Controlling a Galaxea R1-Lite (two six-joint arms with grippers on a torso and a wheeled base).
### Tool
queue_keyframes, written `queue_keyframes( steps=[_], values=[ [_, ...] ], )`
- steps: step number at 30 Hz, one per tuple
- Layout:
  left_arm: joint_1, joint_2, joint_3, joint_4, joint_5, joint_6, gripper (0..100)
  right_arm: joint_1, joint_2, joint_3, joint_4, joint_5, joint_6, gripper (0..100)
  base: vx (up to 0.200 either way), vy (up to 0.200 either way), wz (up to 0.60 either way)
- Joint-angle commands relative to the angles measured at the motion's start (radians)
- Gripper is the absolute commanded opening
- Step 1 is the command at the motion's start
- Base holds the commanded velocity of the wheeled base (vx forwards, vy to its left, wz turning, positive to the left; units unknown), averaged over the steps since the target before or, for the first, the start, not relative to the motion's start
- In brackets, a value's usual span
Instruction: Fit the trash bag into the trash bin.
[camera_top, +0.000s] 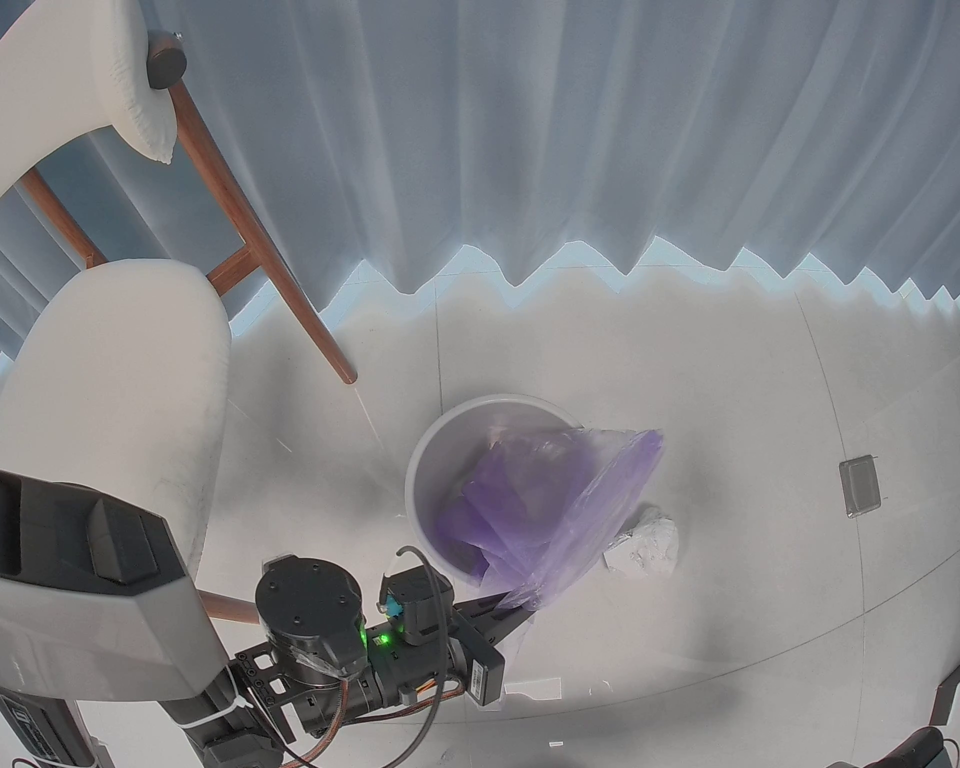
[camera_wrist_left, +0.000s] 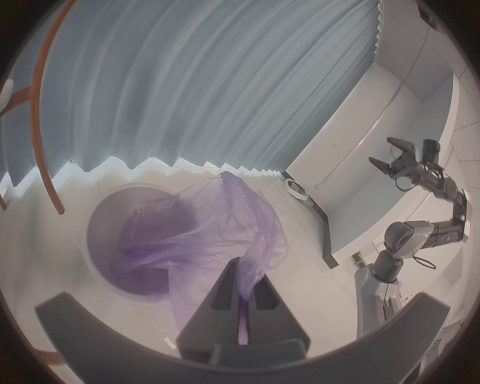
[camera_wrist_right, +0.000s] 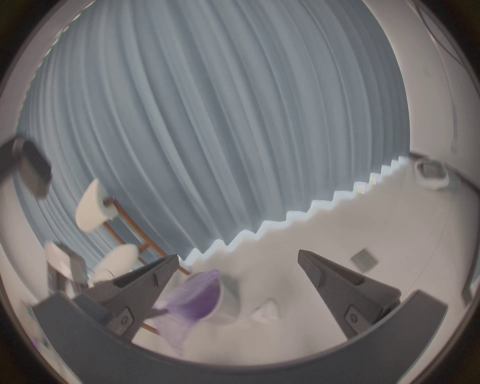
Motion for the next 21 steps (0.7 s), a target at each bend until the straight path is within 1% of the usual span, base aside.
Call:
queue_keyframes(
  steps=[1,2,3,4,5,7,9,12,15,16,18,20,21],
  values=[
    [-0.01,-0.017,-0.004,0.0,0.001,-0.002,0,0.056,0.458,-0.104,0.001,0.1,0.338,100,0.0,0.0,0.0],
    [-0.009,-0.02,-0.004,0.0,0.001,-0.003,0,0.059,0.532,-0.106,-0.028,0.138,0.379,100,0.0,0.0,0.0],
    [-0.006,-0.02,-0.005,0.0,0.001,-0.003,0,0.062,0.572,-0.098,-0.045,0.172,0.389,100,0.0,0.0,0.0],
    [-0.006,-0.02,-0.005,0.0,0.001,-0.003,0,0.062,0.576,-0.098,-0.046,0.177,0.389,100,0.0,0.0,0.0],
    [-0.001,-0.023,-0.007,0.0,0.001,-0.003,0,0.062,0.624,-0.094,-0.059,0.229,0.387,100,0.0,0.0,0.0],
    [-0.001,-0.027,-0.007,0.0,-0.001,-0.002,0,0.063,0.661,-0.094,-0.057,0.267,0.381,100,0.0,0.0,0.0],
    [-0.009,-0.044,-0.004,0.0,-0.001,0.0,0,0.083,0.688,-0.097,-0.051,0.302,0.352,100,0.0,0.0,0.0],
    [-0.02,-0.05,-0.002,0.0,0.004,0.004,0,0.128,0.742,-0.103,-0.048,0.304,0.312,100,0.0,0.0,0.0],
    [-0.018,-0.049,-0.002,0.0,0.007,0.023,0,0.171,0.832,-0.12,-0.054,0.299,0.306,100,0.0,0.0,0.0],
    [-0.018,-0.047,-0.002,0.0,0.007,0.024,0,0.171,0.837,-0.12,-0.054,0.299,0.306,100,0.0,0.0,0.0],
    [-0.017,-0.041,0.004,0.0,0.007,0.055,0,0.18,0.934,-0.15,-0.065,0.298,0.306,100,0.0,0.0,0.0],
    [-0.018,-0.043,0.004,0.0,0.007,0.061,0,0.18,0.971,-0.163,-0.077,0.301,0.306,100,0.0,0.0,0.0],
    [-0.018,-0.041,0.007,0.0,0.008,0.063,0,0.181,1.013,-0.175,-0.111,0.299,0.309,100,0.0,0.0,0.0]
  ],
)
